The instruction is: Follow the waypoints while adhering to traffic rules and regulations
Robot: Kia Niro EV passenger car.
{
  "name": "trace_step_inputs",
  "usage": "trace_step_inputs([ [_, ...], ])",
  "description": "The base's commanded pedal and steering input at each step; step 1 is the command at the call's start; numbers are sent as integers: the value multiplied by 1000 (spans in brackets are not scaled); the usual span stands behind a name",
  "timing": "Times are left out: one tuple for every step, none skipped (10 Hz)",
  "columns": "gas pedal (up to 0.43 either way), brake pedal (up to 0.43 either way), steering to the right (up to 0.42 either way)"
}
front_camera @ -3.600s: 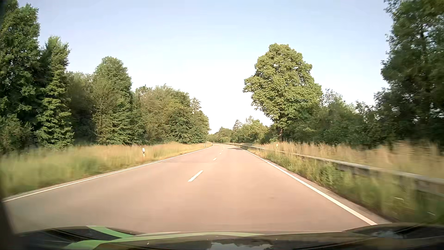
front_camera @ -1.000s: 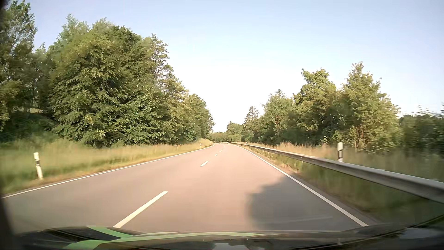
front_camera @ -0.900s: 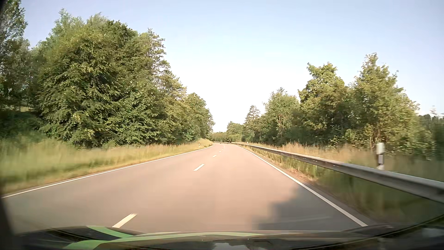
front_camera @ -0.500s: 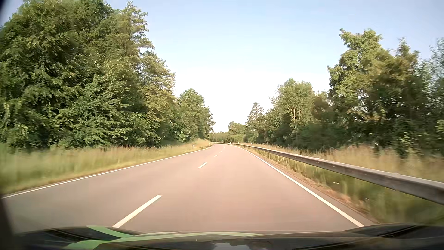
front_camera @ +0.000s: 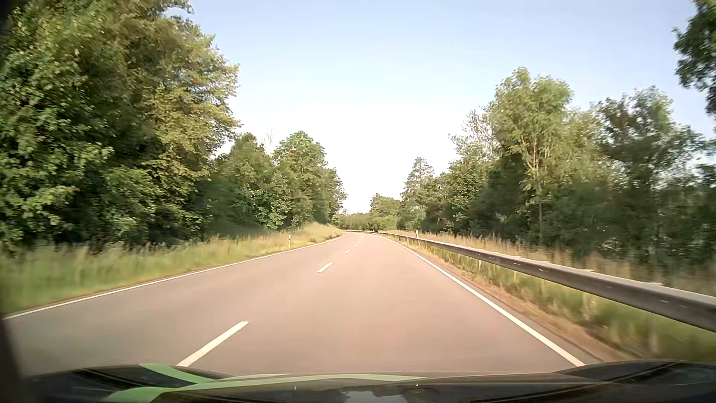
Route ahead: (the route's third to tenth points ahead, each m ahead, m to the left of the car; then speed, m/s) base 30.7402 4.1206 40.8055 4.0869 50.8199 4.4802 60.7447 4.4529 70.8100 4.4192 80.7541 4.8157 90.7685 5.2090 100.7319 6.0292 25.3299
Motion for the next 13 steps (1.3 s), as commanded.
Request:
trace_step_inputs([
  [209, 0, -5],
  [209, 0, -5],
  [209, 0, -5],
  [197, 0, -5],
  [169, 0, -5],
  [169, 0, -5],
  [169, 0, -5],
  [169, 0, -5],
  [169, 0, -5],
  [169, 0, -5],
  [169, 0, -6],
  [169, 0, -7],
  [169, 0, -8],
])
